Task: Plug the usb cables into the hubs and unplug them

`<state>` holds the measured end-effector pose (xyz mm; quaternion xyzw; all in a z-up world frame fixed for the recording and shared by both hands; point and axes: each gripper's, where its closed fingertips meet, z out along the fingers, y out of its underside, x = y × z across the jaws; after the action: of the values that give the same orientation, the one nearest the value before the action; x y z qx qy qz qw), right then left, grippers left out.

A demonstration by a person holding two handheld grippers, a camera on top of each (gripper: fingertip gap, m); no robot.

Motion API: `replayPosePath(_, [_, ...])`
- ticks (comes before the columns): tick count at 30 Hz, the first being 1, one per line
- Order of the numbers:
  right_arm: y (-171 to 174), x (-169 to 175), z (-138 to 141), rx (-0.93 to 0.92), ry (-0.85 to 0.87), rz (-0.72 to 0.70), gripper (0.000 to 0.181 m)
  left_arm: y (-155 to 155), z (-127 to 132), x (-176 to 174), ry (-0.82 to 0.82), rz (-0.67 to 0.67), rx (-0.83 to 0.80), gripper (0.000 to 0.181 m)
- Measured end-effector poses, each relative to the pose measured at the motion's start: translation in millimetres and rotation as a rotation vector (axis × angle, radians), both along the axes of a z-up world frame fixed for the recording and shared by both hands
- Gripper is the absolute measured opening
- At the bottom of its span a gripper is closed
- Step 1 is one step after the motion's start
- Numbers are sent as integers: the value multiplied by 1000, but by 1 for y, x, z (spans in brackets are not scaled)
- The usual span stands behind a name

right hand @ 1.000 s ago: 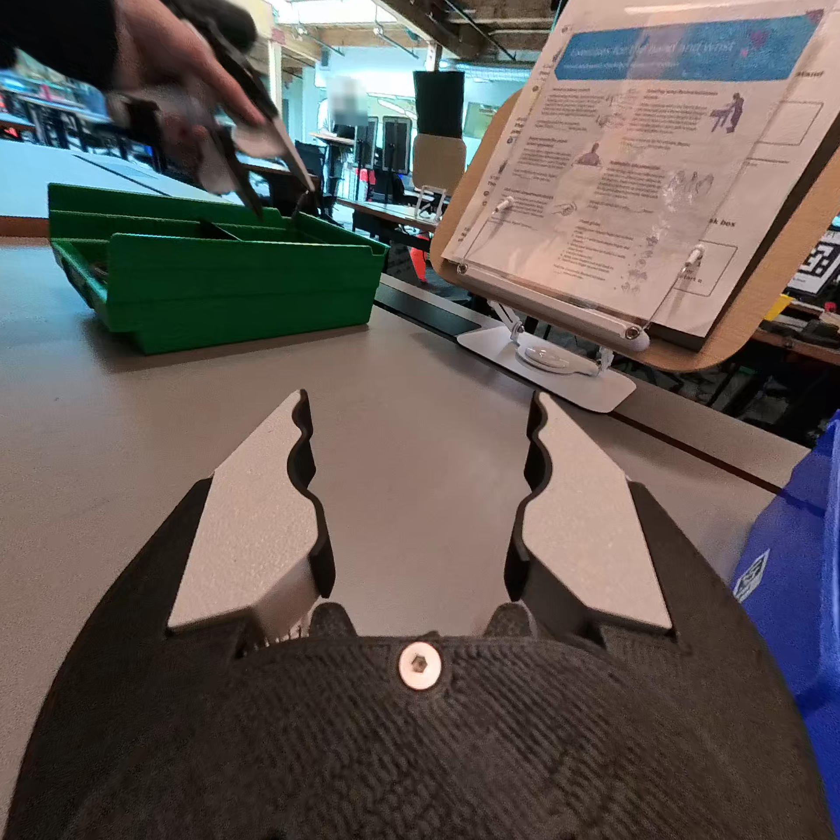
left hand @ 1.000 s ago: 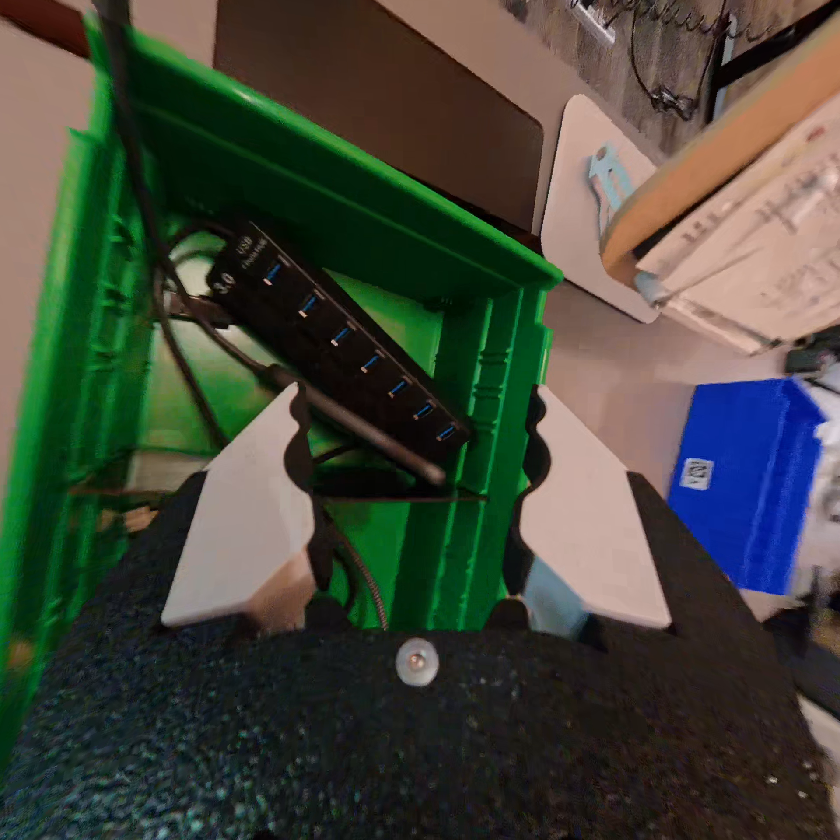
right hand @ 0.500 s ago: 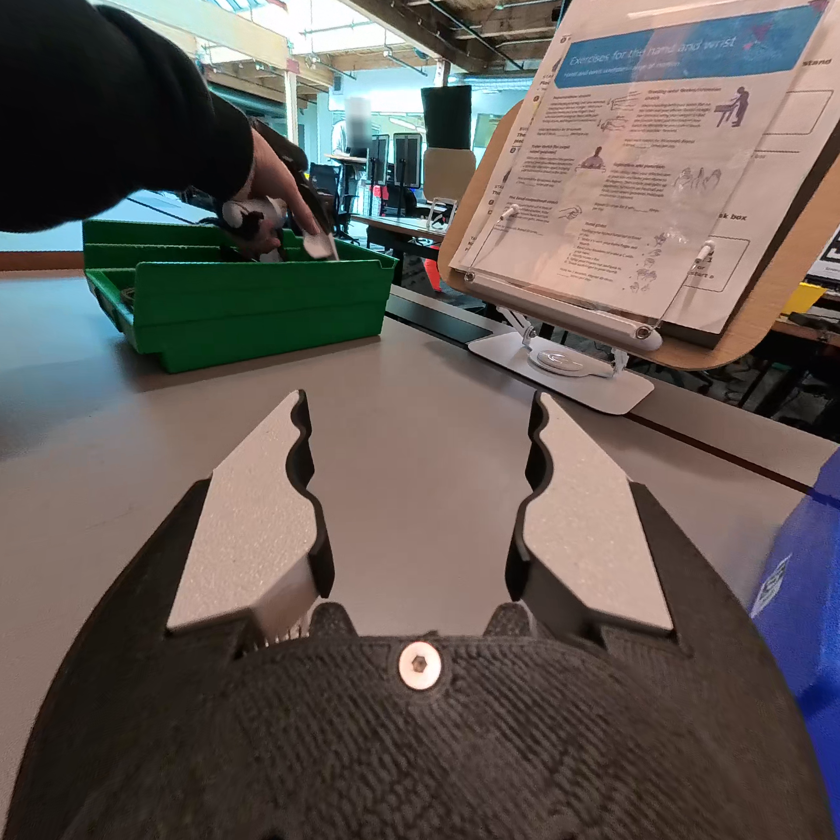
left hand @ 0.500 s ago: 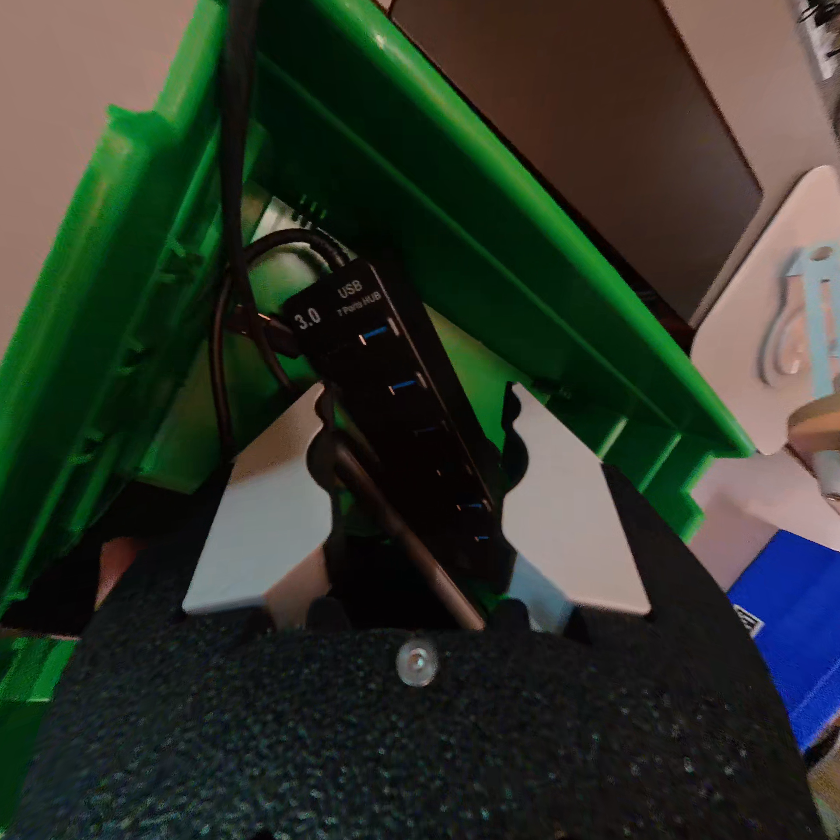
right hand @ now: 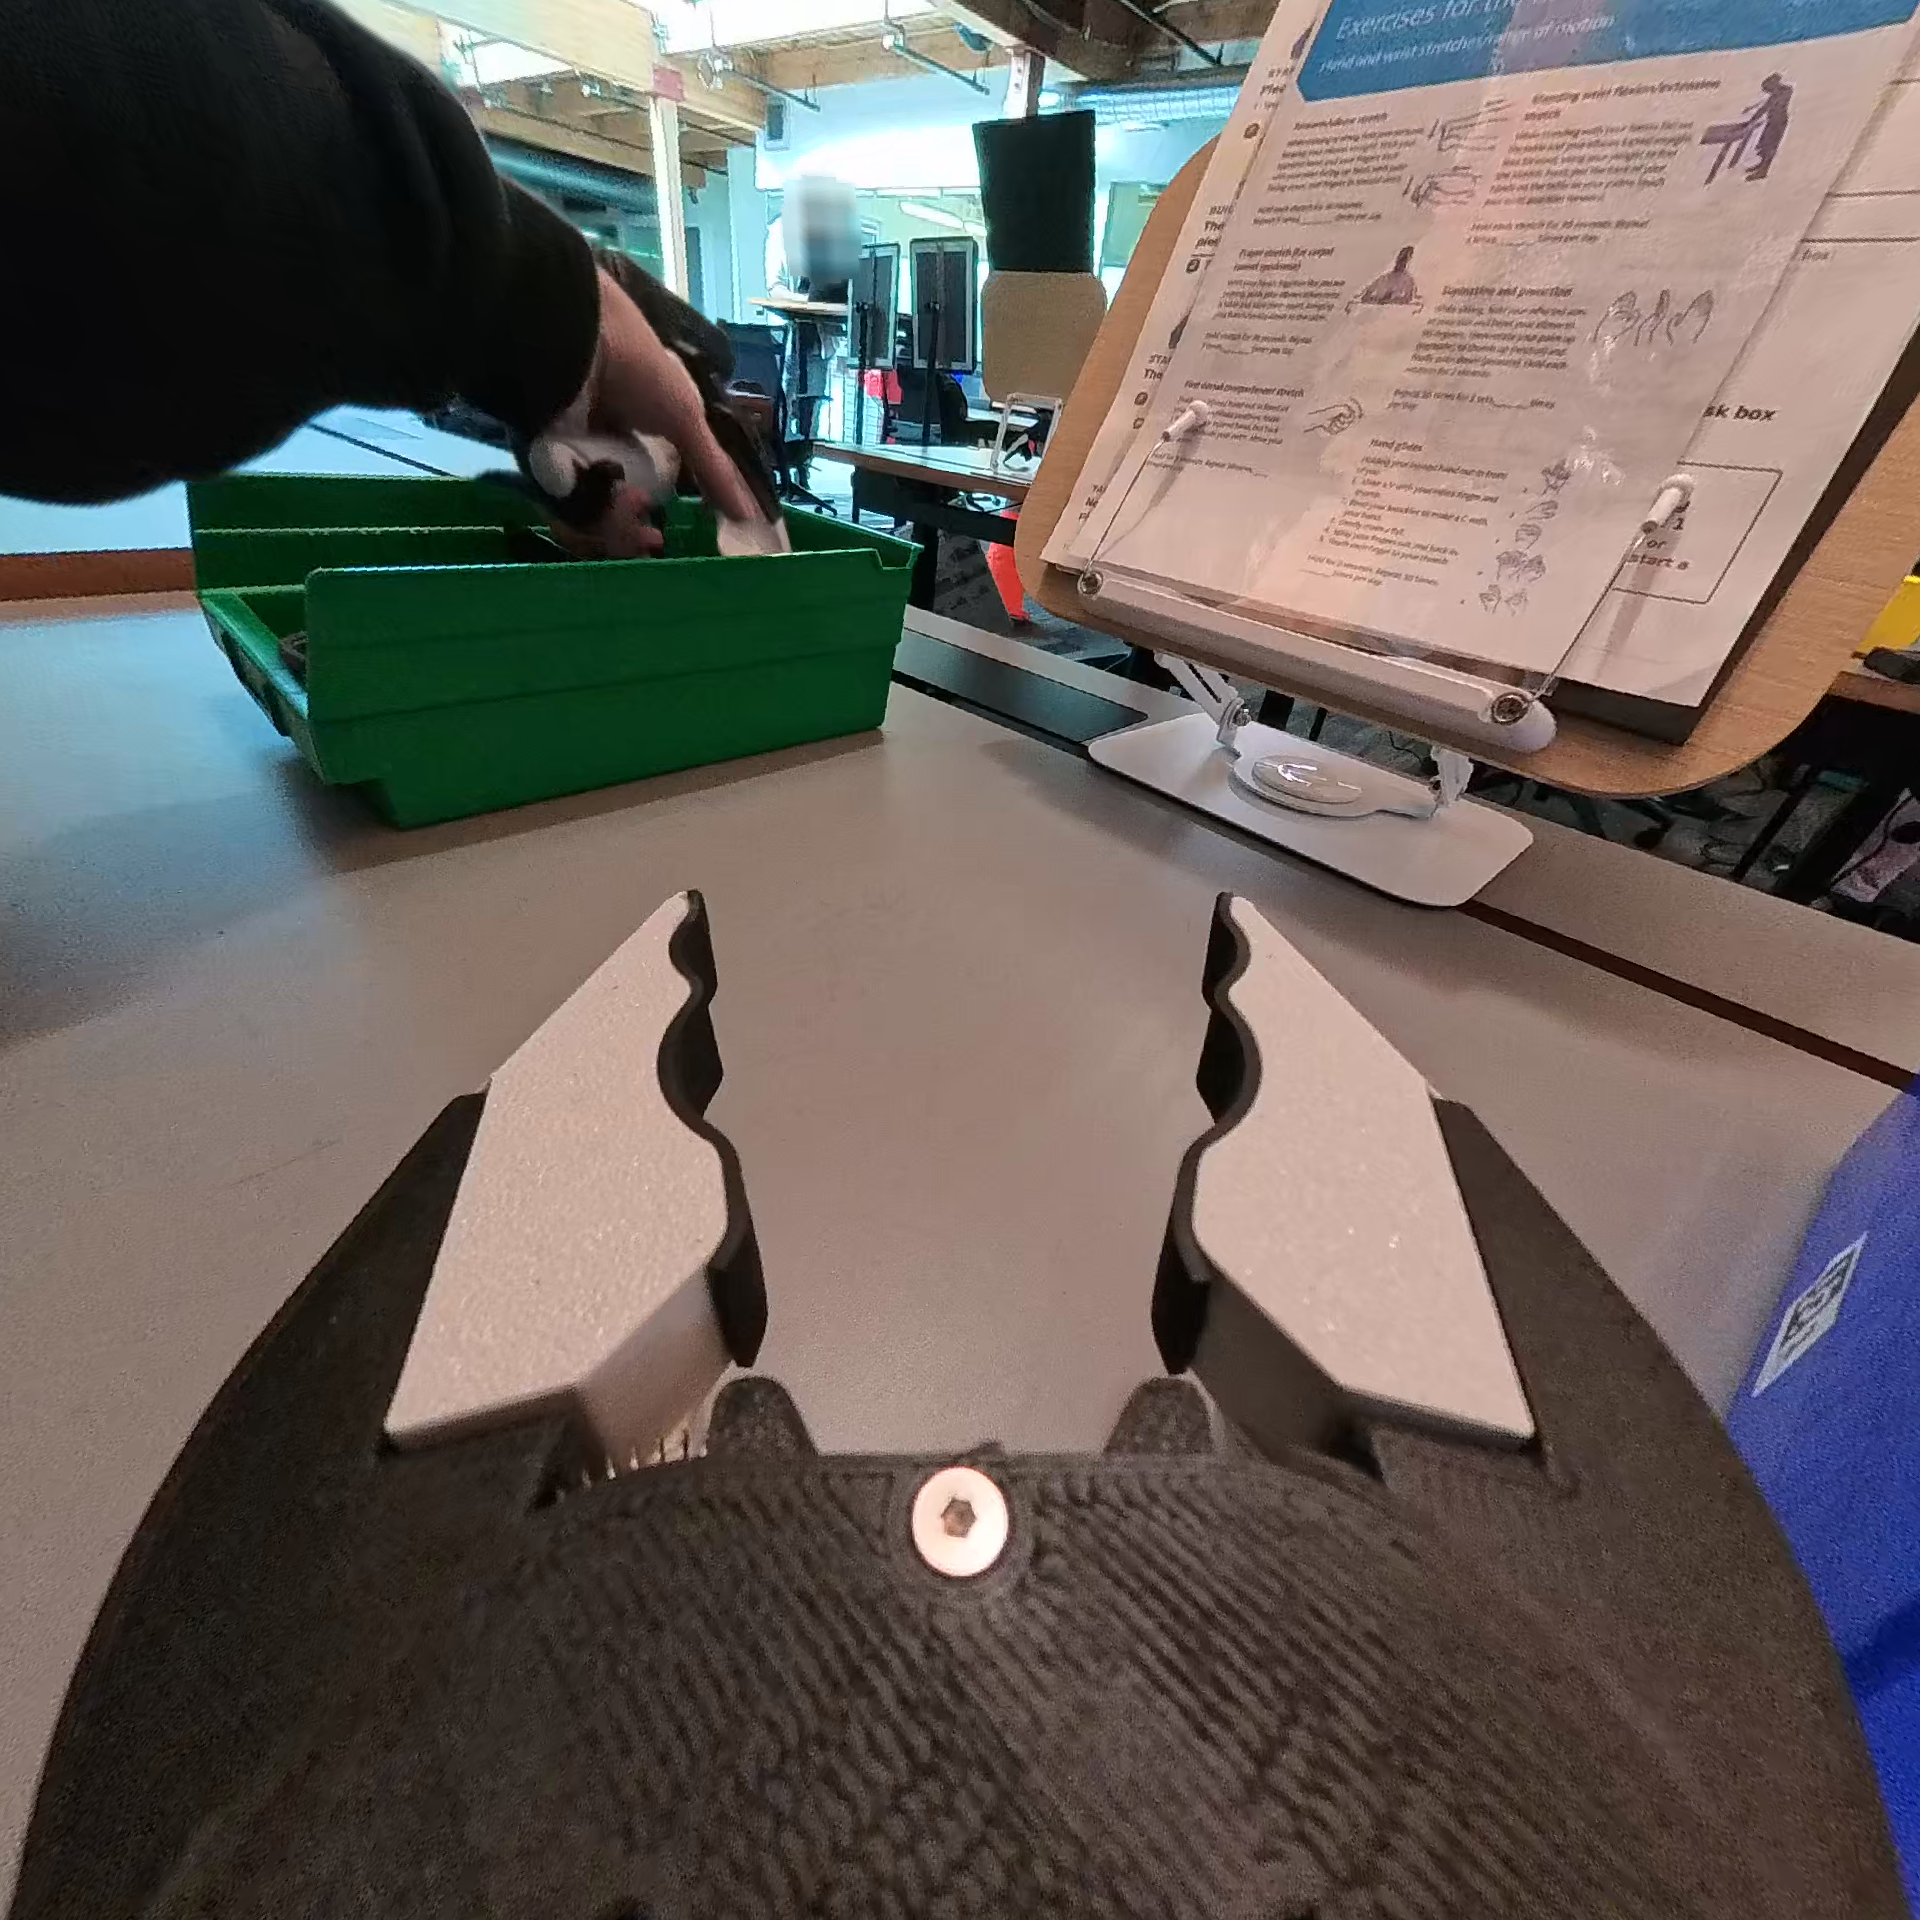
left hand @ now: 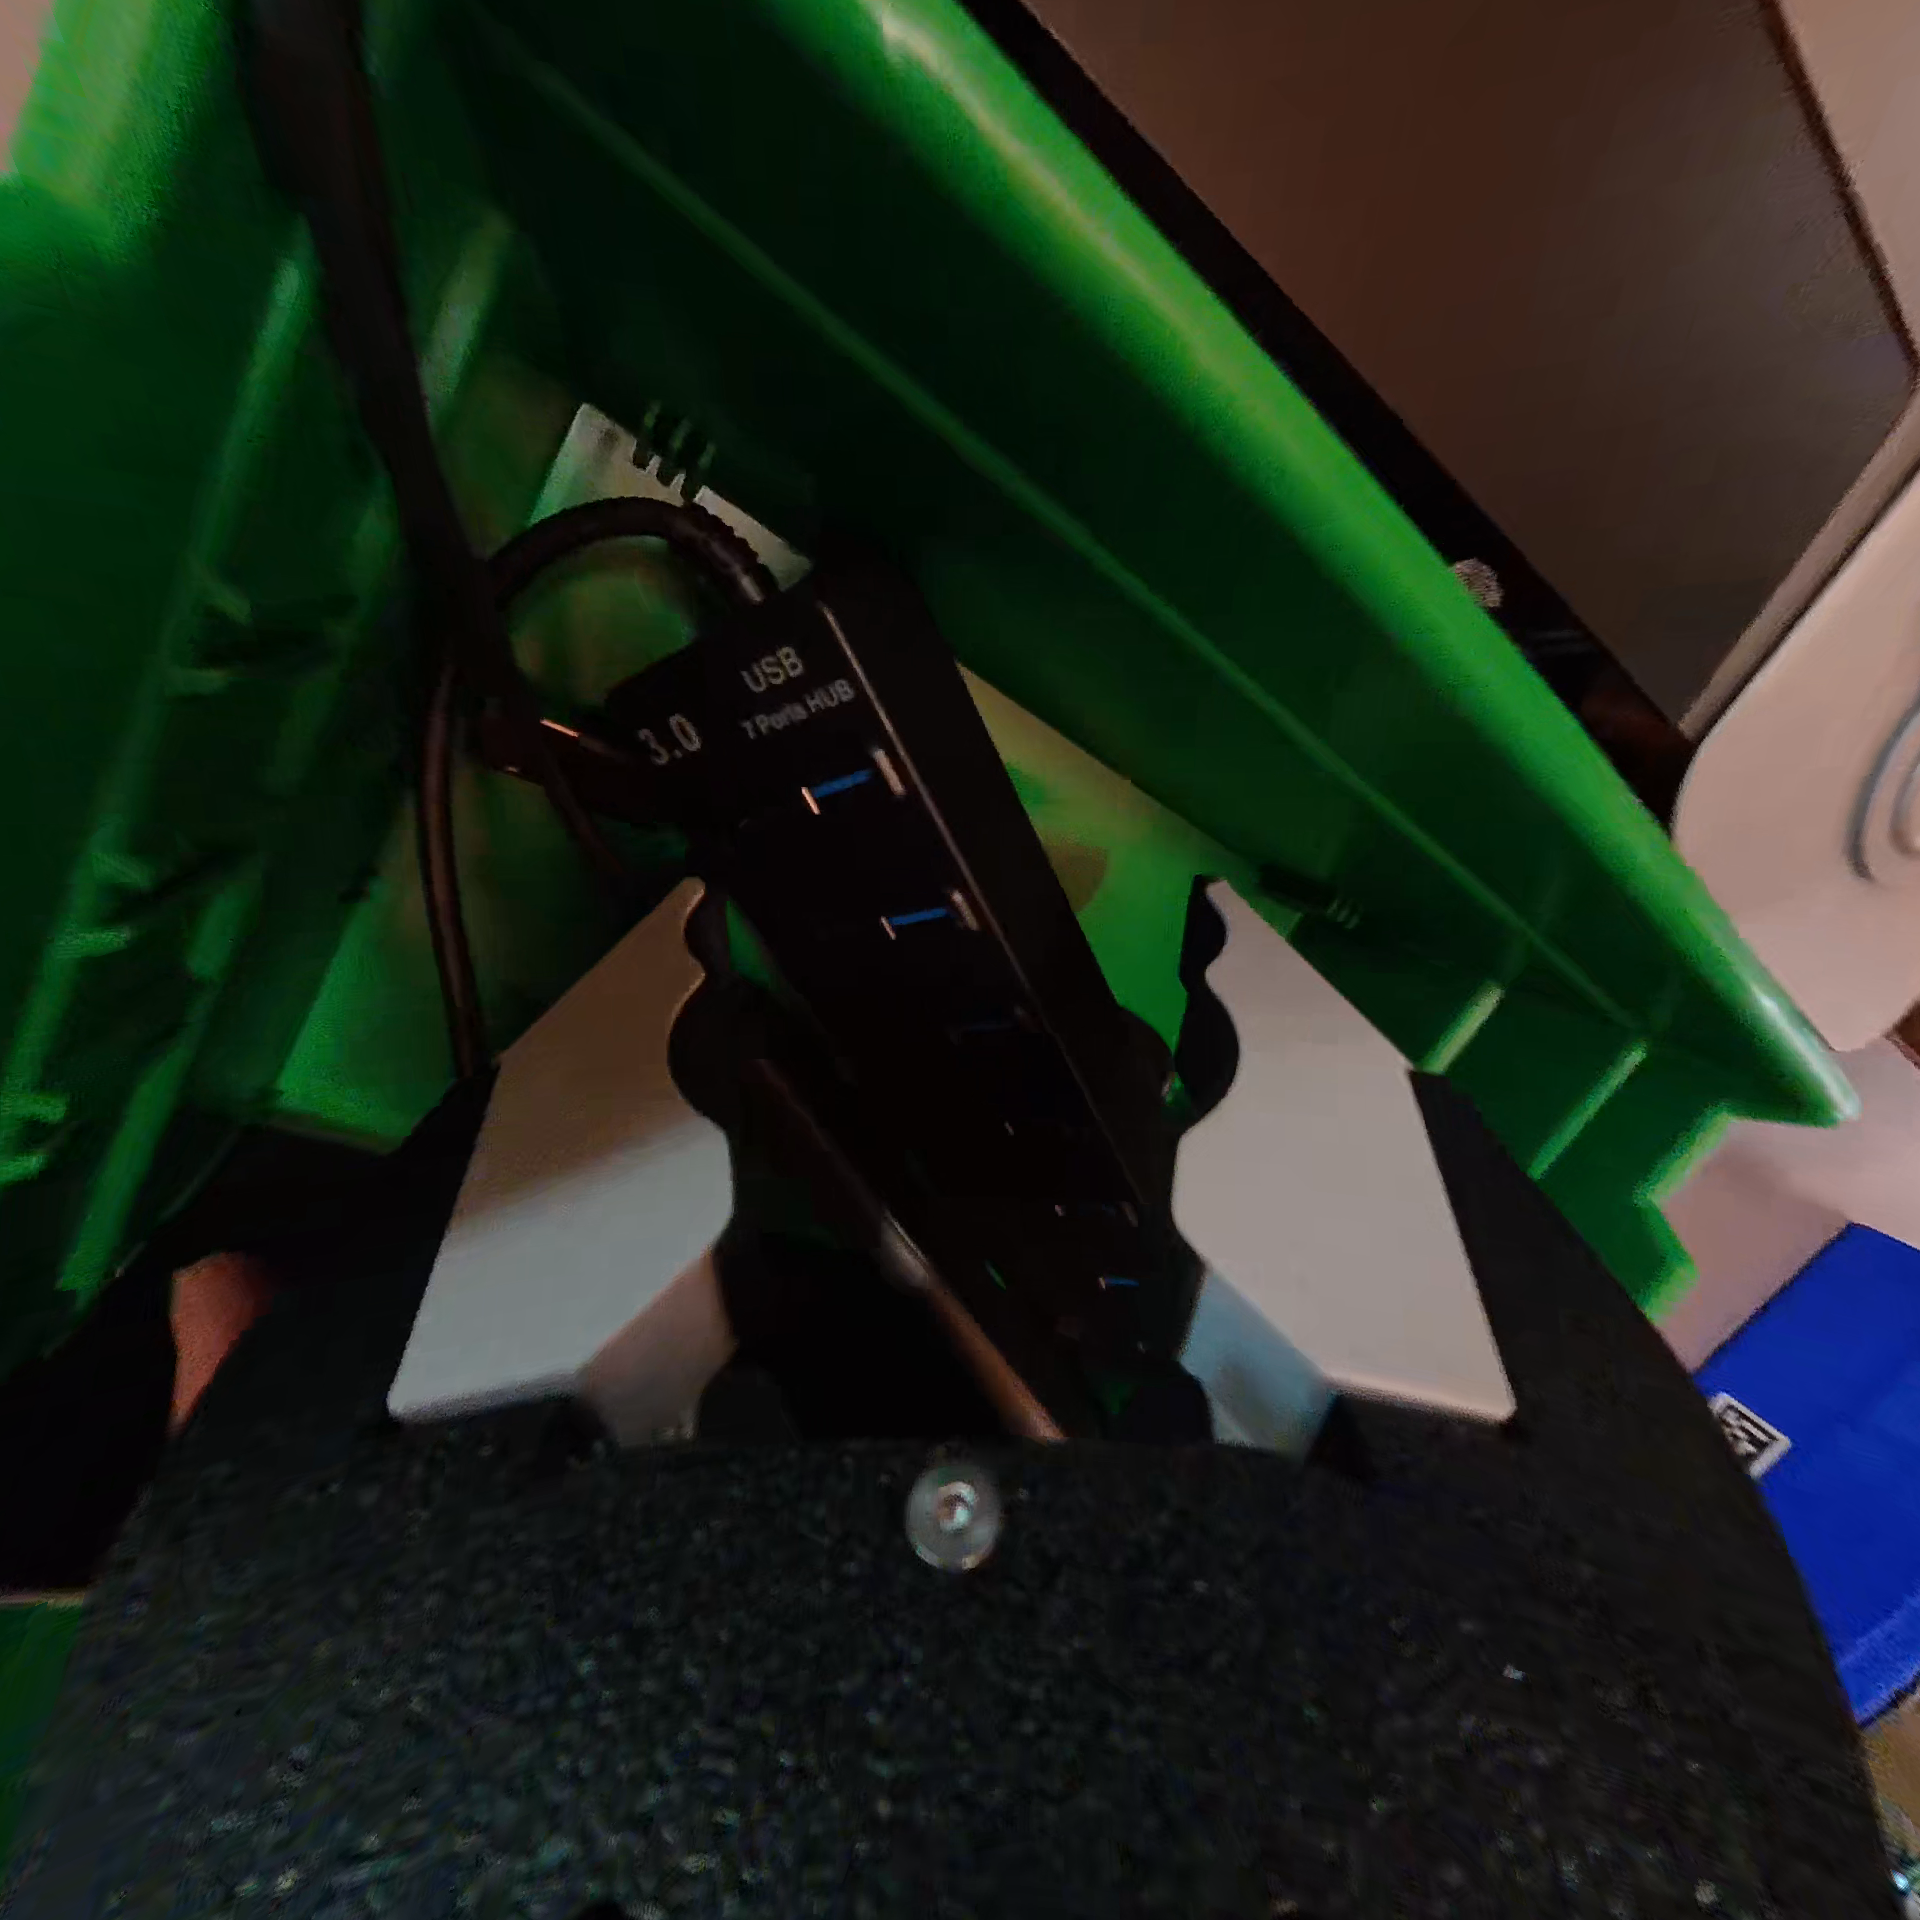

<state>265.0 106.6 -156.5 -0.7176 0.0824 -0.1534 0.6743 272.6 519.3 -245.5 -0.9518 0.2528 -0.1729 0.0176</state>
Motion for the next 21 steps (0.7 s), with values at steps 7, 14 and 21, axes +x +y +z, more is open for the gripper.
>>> replayPosePath(7, [-1,2,0,7,17,-2,91,11,-2,-3,-61,40,23,70])
replayPosePath(14, [1,0,-1,-13,-9,0,90,7,11,4,-226,-67,35,63])
replayPosePath(21, [-2,3,0,-8,-20,-19,89,-5,75,12,-509,-242,144,57])
